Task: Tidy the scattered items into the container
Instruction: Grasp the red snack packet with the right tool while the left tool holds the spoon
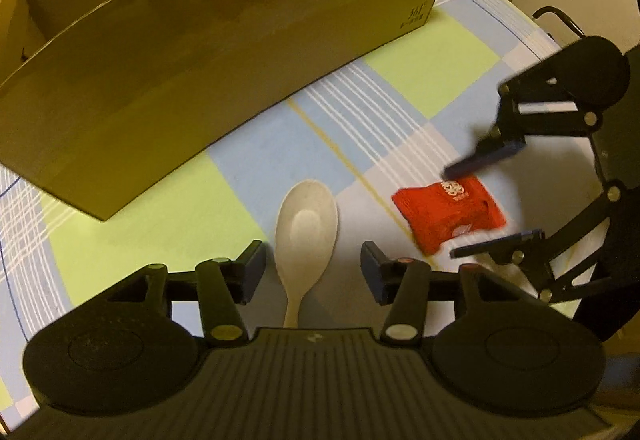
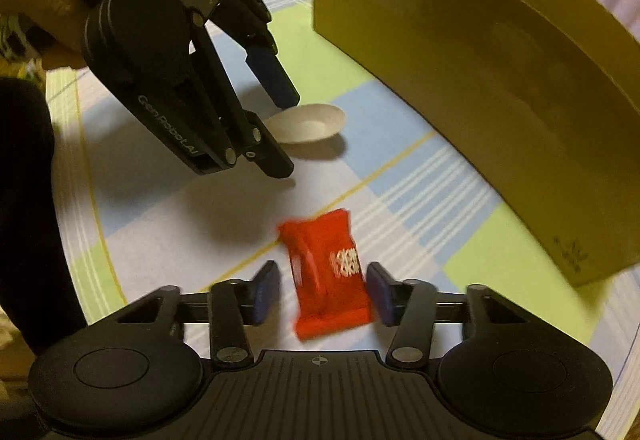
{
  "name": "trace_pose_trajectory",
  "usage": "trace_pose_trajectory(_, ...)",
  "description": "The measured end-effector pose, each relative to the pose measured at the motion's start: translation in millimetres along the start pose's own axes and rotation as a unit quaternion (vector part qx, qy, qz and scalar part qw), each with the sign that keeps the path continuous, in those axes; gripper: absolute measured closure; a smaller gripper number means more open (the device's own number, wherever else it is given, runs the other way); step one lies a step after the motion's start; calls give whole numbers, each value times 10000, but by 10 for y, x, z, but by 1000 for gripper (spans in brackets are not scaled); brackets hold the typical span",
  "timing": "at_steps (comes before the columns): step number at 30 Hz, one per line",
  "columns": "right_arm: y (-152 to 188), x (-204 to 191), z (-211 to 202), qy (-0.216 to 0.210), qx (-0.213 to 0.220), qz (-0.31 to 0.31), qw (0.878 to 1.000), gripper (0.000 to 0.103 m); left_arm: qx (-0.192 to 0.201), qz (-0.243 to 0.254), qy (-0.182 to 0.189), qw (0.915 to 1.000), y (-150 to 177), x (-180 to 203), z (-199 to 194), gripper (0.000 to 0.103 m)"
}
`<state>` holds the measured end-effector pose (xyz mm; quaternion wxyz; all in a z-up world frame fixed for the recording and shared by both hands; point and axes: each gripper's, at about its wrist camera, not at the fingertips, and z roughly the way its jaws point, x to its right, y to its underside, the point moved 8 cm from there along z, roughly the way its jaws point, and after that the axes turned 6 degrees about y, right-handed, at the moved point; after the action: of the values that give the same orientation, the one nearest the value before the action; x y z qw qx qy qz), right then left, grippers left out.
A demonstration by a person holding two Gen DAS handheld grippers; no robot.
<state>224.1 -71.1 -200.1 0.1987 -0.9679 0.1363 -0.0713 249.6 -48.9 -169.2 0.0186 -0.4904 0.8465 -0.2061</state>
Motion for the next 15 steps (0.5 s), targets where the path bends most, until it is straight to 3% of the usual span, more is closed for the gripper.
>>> trace_pose_trajectory(4, 55, 50, -19, -48, -32, 235, 9997, 61, -1, -9, 13, 10000, -7, 31, 30, 59)
trace_pose_trajectory(12, 56, -26, -18, 2, 43, 76, 10000, 60, 55, -187, 112, 9997, 44, 16, 0, 64)
trace_pose_trajectory(14, 53, -37, -20, 7, 86, 66, 9999, 55, 68, -163, 93, 9998, 48, -3, 6, 64)
trace_pose_trajectory(15, 57, -43, -19, 24, 119, 64, 9999, 47, 63, -131, 74, 9999, 47, -8, 8, 64)
